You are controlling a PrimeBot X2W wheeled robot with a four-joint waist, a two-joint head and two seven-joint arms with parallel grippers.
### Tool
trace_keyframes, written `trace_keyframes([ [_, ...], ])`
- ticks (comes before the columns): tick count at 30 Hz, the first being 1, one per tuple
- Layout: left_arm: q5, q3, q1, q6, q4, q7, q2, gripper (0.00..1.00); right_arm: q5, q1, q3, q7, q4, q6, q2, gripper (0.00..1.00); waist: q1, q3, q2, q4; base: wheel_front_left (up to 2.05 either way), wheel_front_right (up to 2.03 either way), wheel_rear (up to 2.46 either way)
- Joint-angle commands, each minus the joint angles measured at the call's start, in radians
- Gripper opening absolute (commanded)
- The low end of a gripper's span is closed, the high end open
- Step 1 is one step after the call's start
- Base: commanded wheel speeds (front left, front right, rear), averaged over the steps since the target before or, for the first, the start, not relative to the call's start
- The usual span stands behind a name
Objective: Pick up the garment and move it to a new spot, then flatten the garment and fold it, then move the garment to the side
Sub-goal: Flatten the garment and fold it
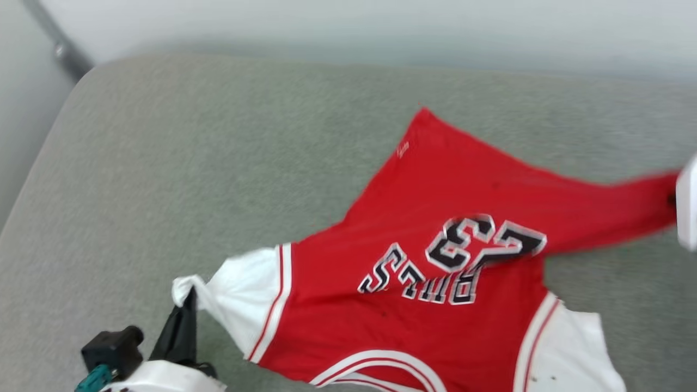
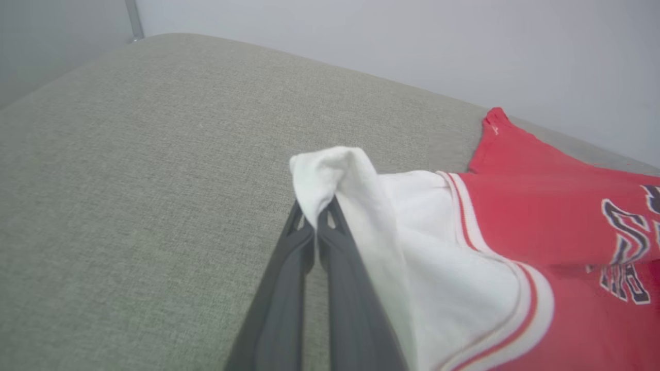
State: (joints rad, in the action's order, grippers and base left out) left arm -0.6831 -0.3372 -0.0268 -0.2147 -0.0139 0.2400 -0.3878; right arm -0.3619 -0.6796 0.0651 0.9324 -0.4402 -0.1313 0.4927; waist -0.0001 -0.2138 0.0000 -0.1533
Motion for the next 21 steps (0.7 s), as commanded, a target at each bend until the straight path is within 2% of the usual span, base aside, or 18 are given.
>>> trace_keyframes([
  [1,-0.009,0.016,-0.028,-0.012,0.005,-0.004,-0.015,0.00,-0.017,0.100,-0.024,0.014,0.041,0.001,0.013,0.00,0.0001,0.091,0.0000,0.096,0.00,0.00,0.00],
  [5,-0.025,0.043,-0.086,-0.038,0.023,-0.016,-0.039,0.00,-0.033,0.370,-0.110,0.049,0.153,0.001,-0.002,0.00,0.0001,0.129,0.0000,0.153,0.00,0.00,0.00],
  [9,-0.037,0.061,-0.125,-0.058,0.035,-0.033,-0.059,0.00,-0.046,0.616,-0.185,0.082,0.238,0.001,-0.068,0.00,0.0001,0.144,0.0000,0.194,0.00,0.00,0.00],
  [10,-0.042,0.062,-0.130,-0.060,0.039,-0.039,-0.060,0.00,-0.055,0.665,-0.197,0.086,0.254,0.001,-0.088,0.31,0.0001,0.146,0.0000,0.201,0.00,0.00,0.00],
  [11,-0.042,0.063,-0.134,-0.062,0.041,-0.042,-0.061,0.00,-0.062,0.708,-0.211,0.087,0.268,0.001,-0.113,0.98,0.0001,0.148,0.0000,0.207,0.00,0.00,0.00],
  [16,-0.047,0.059,-0.149,-0.075,0.052,-0.066,-0.067,0.00,-0.073,0.791,-0.274,0.030,0.336,0.001,-0.194,1.00,0.0001,0.148,0.0000,0.234,0.00,0.00,0.00],
  [21,-0.040,0.052,-0.128,-0.075,0.064,-0.082,-0.079,0.00,-0.043,0.711,-0.322,-0.136,0.397,0.001,-0.221,1.00,0.0001,0.128,0.0000,0.237,0.00,0.00,0.00],
])
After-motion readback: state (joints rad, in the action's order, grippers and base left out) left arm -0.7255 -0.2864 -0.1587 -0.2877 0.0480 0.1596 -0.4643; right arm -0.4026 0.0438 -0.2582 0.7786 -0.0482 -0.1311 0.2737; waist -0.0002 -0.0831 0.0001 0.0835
